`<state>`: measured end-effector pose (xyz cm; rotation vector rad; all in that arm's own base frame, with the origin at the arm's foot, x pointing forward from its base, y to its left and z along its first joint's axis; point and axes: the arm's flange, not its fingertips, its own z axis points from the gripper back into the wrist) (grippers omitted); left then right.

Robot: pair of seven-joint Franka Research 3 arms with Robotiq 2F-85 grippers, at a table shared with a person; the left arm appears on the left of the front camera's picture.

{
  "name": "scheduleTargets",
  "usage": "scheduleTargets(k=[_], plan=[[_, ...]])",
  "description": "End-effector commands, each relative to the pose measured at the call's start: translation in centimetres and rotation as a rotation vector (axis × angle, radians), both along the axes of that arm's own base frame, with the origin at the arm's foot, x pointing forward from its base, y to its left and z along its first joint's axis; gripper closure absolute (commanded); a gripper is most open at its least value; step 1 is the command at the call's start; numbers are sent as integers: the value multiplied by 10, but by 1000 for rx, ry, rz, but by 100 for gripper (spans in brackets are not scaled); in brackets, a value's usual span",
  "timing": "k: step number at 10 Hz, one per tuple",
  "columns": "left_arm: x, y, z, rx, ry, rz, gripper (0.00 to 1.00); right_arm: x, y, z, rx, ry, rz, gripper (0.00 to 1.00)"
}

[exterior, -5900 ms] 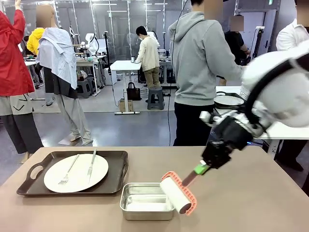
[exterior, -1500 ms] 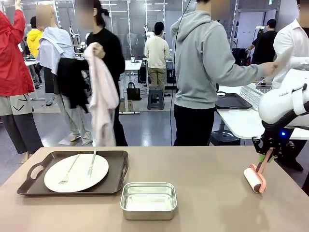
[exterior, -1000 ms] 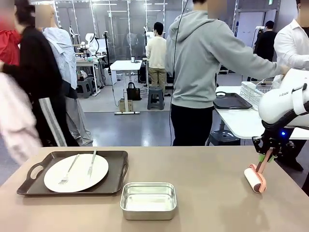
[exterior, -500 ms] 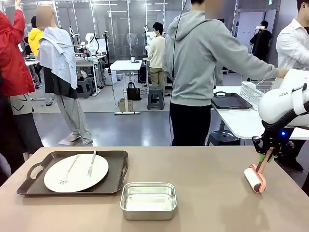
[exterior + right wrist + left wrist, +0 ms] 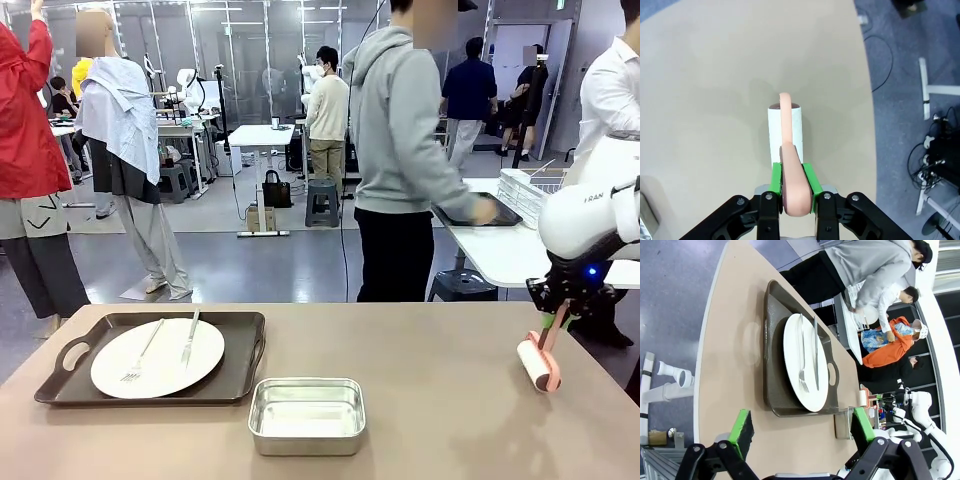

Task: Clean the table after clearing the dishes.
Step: When the left (or right) Handle tray is removed, use the left hand (or right hand) to clean the left (or right) side of the table with the Lint Roller.

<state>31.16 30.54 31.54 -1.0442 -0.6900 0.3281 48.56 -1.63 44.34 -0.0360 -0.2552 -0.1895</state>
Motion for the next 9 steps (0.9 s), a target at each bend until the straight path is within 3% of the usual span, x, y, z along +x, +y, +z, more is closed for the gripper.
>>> scheduleTargets(k=[1, 5, 9], plan=[[-4, 2, 0, 3, 3, -2, 0, -35, -3, 28, -37, -109, 29, 78], [-4, 2, 0, 3, 3, -2, 0, -87, 15, 70, -76, -213, 139, 78], [-4, 2, 0, 3, 3, -2, 0, -77, 9, 74, -60, -181, 107, 78]])
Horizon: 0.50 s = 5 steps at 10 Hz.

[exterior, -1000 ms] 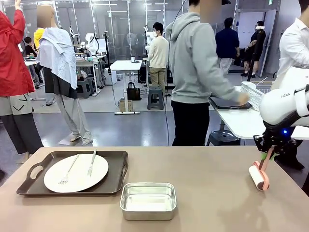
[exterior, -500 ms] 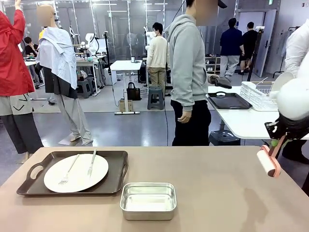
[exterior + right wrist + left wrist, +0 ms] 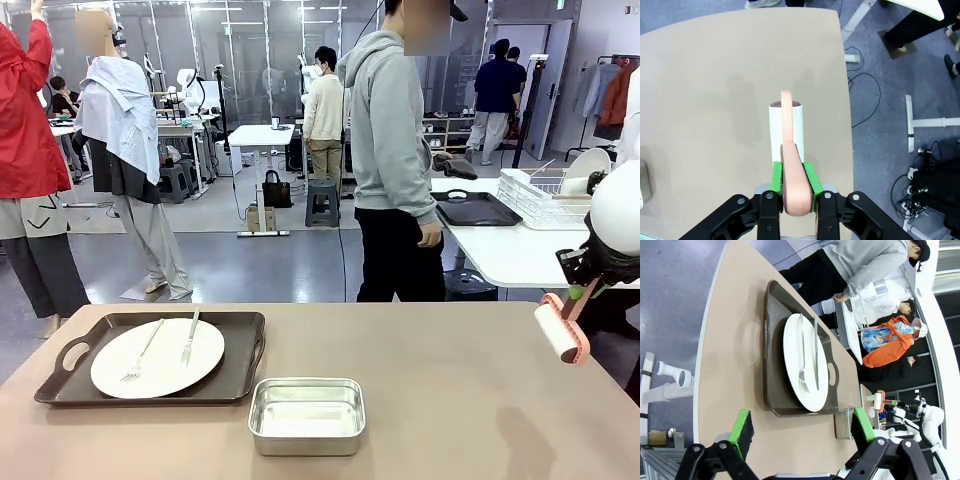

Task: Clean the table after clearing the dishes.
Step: When the left (or right) Handle tray is removed, use the left hand (or right hand) to clean the left (or right) side of the table with the Lint Roller, then place the Lint Roller back on top of the Airtight Container.

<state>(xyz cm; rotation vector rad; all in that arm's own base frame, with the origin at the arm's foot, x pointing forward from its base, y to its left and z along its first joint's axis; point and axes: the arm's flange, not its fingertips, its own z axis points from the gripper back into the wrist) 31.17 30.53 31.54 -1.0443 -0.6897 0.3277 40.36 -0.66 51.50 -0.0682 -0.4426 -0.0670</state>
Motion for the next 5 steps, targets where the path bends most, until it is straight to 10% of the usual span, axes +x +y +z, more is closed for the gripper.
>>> scheduleTargets(k=[1, 5], plan=[[-4, 2, 0, 3, 3, -2, 0, 6, -1, 3, 6, -1, -11, 78], [-4, 2, 0, 3, 3, -2, 0, 6, -1, 3, 6, -1, -11, 78]])
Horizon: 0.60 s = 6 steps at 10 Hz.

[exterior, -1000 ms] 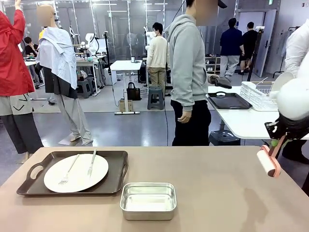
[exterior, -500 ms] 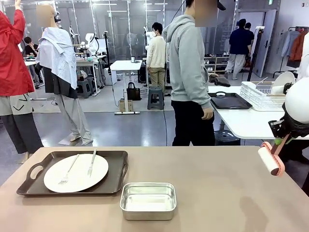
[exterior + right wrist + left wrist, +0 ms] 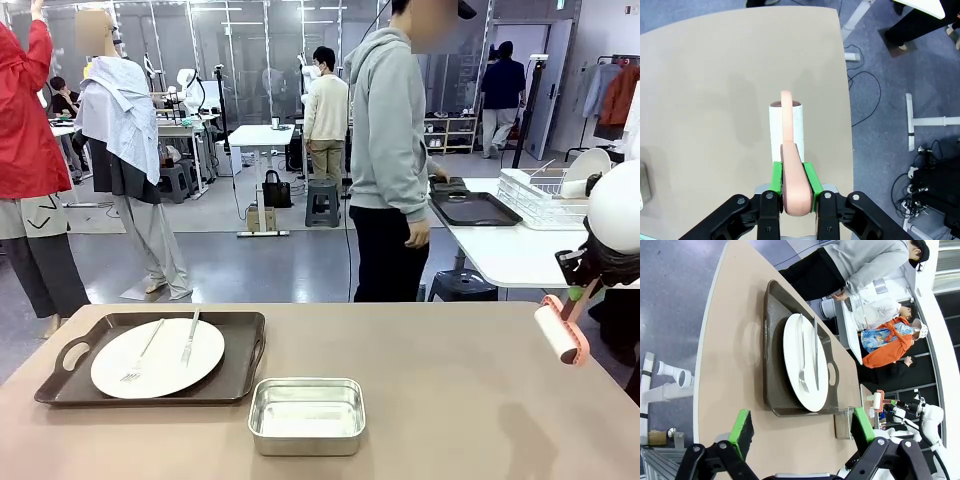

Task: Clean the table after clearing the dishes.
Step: Place the Lint Roller back on top of the Airtight Container.

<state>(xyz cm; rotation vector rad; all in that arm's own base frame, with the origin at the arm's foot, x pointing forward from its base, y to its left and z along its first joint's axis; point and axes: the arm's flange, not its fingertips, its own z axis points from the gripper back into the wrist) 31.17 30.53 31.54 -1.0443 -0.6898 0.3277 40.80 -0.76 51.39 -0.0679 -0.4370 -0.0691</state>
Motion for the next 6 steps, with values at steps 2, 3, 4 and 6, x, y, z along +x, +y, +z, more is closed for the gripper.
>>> scheduleTargets(k=[2, 3, 4, 6], plan=[[-4, 2, 0, 3, 3, -2, 0, 1, 0, 4, 5, -6, -9, 78], [-4, 2, 0, 3, 3, -2, 0, 1, 0, 4, 5, -6, -9, 78], [-4, 2, 0, 3, 3, -2, 0, 1, 0, 4, 5, -6, -9, 78], [-4, 2, 0, 3, 3, -2, 0, 1, 0, 4, 5, -6, -9, 78]])
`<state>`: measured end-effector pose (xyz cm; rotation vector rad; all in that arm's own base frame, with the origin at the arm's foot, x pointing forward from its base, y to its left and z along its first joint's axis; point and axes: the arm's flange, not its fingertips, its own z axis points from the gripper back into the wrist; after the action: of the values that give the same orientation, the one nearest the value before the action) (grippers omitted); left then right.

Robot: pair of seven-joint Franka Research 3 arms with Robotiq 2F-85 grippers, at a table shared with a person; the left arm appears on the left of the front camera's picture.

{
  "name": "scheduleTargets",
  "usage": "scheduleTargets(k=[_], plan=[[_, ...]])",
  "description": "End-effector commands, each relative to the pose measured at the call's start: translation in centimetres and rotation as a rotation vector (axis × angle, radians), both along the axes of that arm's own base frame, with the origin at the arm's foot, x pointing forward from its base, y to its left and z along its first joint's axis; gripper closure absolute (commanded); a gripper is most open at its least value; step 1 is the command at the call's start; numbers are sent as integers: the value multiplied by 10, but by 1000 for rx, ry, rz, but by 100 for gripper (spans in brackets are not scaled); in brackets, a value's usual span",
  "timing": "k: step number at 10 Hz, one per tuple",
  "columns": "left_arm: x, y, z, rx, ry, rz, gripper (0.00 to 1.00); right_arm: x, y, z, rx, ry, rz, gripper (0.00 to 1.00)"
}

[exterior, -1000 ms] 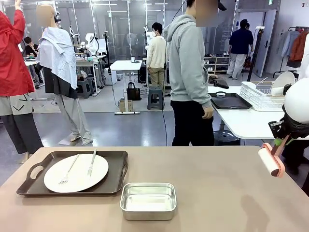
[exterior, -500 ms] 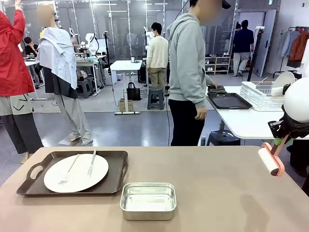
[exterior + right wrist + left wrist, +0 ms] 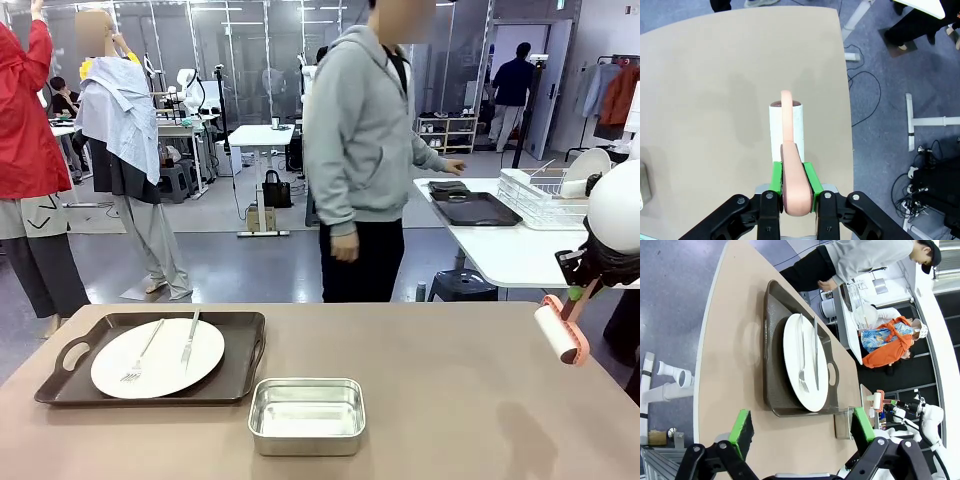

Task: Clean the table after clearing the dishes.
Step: Place the Lint Roller back on top of the Airtight Container.

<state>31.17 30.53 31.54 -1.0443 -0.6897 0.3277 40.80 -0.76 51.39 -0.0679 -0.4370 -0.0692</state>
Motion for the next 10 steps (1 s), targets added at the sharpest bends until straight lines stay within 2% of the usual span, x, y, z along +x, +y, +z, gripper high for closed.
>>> scheduleTargets(k=[1, 3, 4, 6, 8, 10], plan=[[-4, 2, 0, 3, 3, -2, 0, 0, 0, 0, 0, 0, 0, 78], [-4, 2, 0, 3, 3, -2, 0, -24, 54, 65, -51, -247, 401, 78], [-4, 2, 0, 3, 3, -2, 0, -33, 88, 90, -62, -304, 608, 78], [-4, 2, 0, 3, 3, -2, 0, -48, 174, 116, -118, -307, 952, 78], [-4, 2, 0, 3, 3, -2, 0, -76, 249, 107, -163, -227, 1250, 78], [-4, 2, 0, 3, 3, -2, 0, -105, 304, 86, -265, -126, 1485, 78]])
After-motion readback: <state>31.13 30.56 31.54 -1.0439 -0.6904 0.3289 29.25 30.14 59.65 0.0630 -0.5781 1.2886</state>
